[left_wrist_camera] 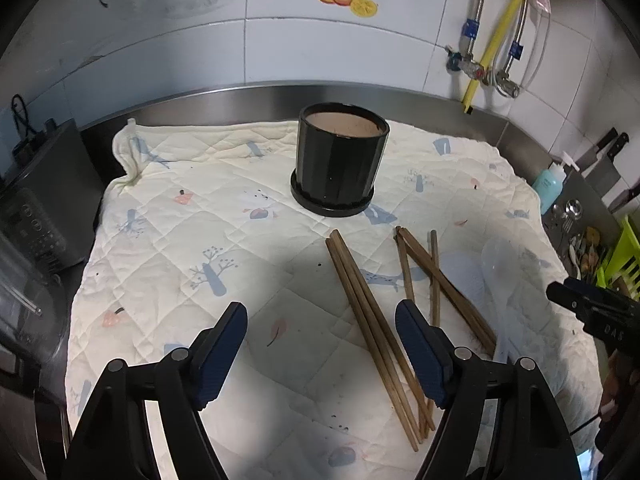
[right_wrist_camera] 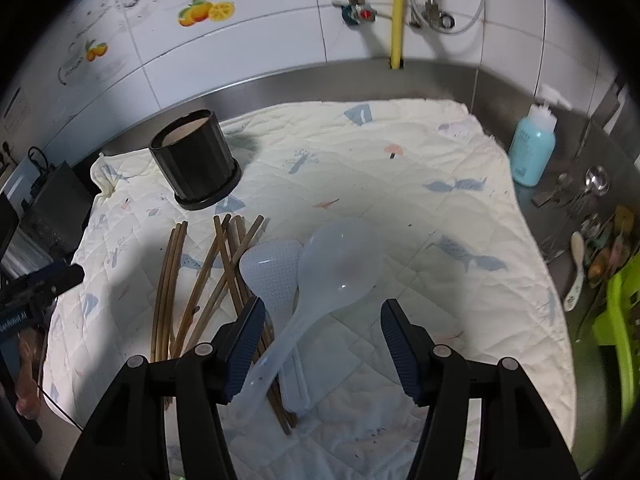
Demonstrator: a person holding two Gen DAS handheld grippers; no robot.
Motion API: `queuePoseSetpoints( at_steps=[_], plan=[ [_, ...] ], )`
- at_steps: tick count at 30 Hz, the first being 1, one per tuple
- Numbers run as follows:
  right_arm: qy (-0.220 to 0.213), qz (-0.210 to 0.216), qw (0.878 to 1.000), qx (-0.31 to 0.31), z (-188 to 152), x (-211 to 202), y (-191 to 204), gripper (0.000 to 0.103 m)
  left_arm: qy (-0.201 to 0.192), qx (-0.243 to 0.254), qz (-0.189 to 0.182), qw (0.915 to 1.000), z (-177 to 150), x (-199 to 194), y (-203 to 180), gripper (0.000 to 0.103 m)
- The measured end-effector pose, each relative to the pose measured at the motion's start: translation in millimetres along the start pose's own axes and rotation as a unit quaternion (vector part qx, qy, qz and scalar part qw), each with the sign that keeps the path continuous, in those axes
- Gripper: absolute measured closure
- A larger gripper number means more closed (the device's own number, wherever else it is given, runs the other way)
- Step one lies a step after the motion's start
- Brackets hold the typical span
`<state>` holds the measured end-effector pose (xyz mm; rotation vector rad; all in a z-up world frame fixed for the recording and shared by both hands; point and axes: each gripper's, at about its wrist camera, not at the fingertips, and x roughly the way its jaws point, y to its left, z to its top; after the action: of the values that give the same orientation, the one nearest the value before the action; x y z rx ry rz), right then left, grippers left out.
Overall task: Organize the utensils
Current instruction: 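Lower the right gripper onto the white soup spoon handle and close it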
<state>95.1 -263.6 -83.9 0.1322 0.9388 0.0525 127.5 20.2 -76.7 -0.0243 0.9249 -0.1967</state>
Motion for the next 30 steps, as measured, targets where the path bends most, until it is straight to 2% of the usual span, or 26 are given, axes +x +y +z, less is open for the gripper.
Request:
queuePoseSetpoints(
  at_steps=[2,7,11,19,30],
  plan=[
    [0.007,-0.008,1.0,0.001,2.1,8.6,1.7,0.036,0.008,-0.002,-0.004,1.0,0.9,7.5,2.7,0.022],
    [0.025,-0.018,0.999,0.019,7.6,31.3,0.8,0.023,0.019,-0.003,-0.007,0.9998,3.1,22.0,13.0,0.022],
    [0.036,-0.014,0.998,0.056,13.3,45.7,-3.9,0.021,0.025,-0.008,-0.009,0.9996,4.3,29.6,23.3,0.022],
    [0.05,-0.04,0.992,0.112,21.5,68.8,-9.3,0.012,0.038,-0.012,-0.021,0.999,8.3,47.0,36.0,0.023],
    [0.059,-0.066,0.983,0.163,25.8,95.1,-18.3,0.01,0.055,-0.008,-0.041,0.9976,22.7,71.1,41.3,0.023]
  ],
)
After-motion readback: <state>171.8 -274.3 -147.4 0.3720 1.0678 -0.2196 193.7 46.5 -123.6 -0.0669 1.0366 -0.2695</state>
